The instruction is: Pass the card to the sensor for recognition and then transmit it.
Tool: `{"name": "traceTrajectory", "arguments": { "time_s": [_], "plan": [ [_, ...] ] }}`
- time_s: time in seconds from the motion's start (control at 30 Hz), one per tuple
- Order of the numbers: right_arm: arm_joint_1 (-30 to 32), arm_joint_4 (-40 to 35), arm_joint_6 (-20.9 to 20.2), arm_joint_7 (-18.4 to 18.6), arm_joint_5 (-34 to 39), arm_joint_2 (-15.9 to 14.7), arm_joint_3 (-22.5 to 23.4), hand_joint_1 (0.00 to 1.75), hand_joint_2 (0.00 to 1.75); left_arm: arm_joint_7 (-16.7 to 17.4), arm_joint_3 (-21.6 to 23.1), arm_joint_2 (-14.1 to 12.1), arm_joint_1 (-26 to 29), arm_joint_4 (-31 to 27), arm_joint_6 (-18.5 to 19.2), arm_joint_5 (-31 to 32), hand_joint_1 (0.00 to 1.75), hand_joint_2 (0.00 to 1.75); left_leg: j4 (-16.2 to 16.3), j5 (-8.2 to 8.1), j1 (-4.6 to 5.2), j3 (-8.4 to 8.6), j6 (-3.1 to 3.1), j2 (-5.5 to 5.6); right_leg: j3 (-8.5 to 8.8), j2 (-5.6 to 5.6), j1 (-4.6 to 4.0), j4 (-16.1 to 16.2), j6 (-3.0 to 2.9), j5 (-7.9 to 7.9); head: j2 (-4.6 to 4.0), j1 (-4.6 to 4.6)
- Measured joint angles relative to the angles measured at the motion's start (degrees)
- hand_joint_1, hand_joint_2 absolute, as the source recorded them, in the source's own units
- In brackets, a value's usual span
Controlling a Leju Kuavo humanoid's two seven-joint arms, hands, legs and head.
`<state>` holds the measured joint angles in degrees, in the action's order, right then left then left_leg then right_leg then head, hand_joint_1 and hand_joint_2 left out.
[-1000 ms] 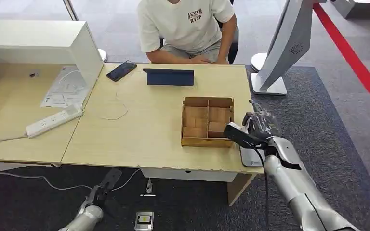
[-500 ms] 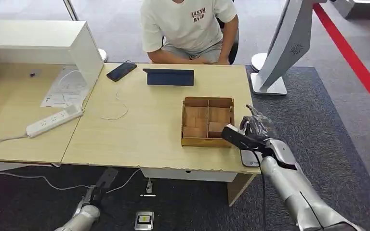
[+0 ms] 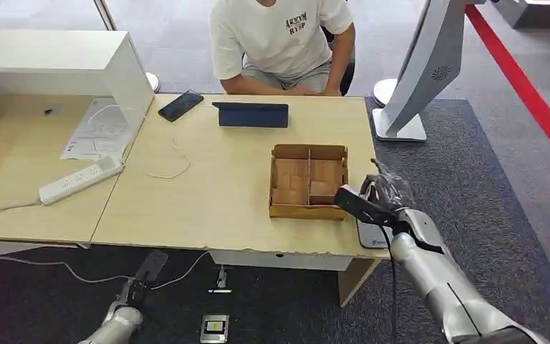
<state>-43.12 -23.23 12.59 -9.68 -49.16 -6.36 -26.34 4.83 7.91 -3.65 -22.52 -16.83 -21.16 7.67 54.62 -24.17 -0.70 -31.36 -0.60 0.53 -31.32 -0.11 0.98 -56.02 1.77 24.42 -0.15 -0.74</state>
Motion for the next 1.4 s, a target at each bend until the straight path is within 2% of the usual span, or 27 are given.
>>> {"name": "traceTrajectory", "arguments": {
  "time_s": [0.7, 1.1, 1.4],
  "plan": [
    [-0.8, 3.1, -0.1, 1.3, 0.4, -0.3, -0.4, 1.75, 1.75, -1.0, -0.8, -0.7, 0.6, 0.0, -0.4, -0.9, 0.0, 1.75, 0.0, 0.0, 0.0, 0.0, 0.0, 0.0, -0.01, 0.0, 0.0, 0.0, 0.0, 0.0, 0.0, -0.02],
    [-0.6, 4.7, 0.9, 2.5, 1.7, -1.7, -0.4, 1.75, 1.75, -1.5, -1.2, -0.8, 0.6, 0.5, -1.5, -0.3, 0.0, 1.75, 0.0, 0.0, 0.0, 0.0, 0.0, 0.0, -0.03, 0.0, 0.0, 0.0, 0.0, 0.0, 0.0, 0.0],
    [-0.2, 5.2, -0.4, 3.2, 0.5, -1.9, -0.5, 1.75, 1.75, -1.3, -1.2, -0.8, 0.6, 0.5, -1.5, -0.2, 0.0, 1.75, 0.0, 0.0, -0.01, 0.09, 0.0, -0.06, 0.06, 0.0, -0.01, 0.0, 0.0, 0.0, 0.0, -0.02]
  ]
}}
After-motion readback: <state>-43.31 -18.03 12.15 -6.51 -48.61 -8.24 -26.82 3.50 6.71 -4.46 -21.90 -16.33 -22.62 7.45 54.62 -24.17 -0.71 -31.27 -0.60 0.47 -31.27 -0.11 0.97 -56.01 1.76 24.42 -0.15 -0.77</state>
